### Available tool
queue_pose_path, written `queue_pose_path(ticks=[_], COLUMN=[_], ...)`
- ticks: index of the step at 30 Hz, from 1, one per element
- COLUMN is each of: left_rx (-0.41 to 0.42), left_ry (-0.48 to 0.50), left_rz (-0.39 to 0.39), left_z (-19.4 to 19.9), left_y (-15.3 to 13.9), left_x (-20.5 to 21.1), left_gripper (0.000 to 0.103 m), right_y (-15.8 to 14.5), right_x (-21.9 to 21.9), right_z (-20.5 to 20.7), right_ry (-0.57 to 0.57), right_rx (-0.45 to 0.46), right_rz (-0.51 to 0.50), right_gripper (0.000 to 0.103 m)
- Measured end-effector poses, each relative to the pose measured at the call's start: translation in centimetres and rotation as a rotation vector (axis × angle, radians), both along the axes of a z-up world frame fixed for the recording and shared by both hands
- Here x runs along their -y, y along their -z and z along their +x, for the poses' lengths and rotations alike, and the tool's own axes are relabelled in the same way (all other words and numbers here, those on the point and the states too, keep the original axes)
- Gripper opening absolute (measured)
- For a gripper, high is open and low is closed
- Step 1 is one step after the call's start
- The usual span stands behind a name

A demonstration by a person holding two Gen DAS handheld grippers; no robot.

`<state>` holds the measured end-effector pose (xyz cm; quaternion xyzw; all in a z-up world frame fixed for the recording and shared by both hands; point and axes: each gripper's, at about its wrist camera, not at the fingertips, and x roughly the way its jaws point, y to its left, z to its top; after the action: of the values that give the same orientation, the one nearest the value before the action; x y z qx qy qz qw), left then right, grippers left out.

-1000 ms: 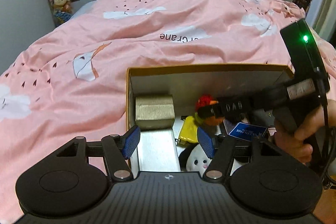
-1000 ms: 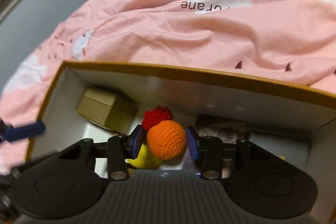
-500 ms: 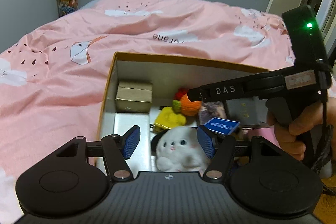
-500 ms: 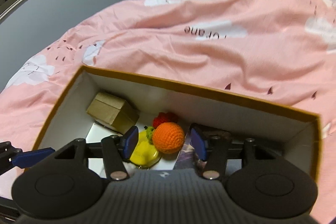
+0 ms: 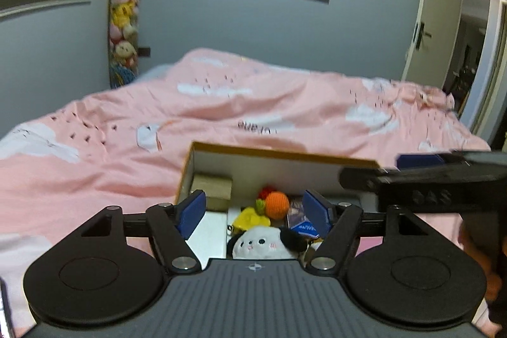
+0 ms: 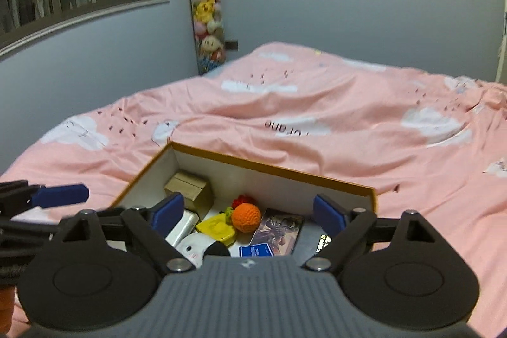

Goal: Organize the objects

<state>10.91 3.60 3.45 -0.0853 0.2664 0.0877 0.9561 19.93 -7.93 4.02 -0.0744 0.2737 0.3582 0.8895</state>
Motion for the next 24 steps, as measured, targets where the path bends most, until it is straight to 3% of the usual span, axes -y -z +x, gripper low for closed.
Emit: queue_pose_path(ticks=[2,5,14,24], left_rx=[0.032,0.048,0.038,-0.103], left_ry=[-0.004,-0.016,-0.041,0.004], left_rz=[0.004,0.048,0.081,0.019], left_z=[-0.9,-1.8,-4.0,-4.7], left_y=[-0.4,-0.8,0.0,2.7], left_x=[0.1,0.3,0.5,1.3], left_gripper=[0.089,0.089,0.089,0.089], right_y=[-0.5,-0.7,0.6,2.6], right_x=[0.9,2.2,4.1,4.3], right_z=[-1.9,-4.4,-9.2,-12.1], right_ry=[0.074,0.115,0.250,0.252], right_rx=[0.062,0.142,0.122,0.081], right_rz=[0.008,0.040,0.053,-0.026], right_gripper=[0.102,0.102,0.102,0.102])
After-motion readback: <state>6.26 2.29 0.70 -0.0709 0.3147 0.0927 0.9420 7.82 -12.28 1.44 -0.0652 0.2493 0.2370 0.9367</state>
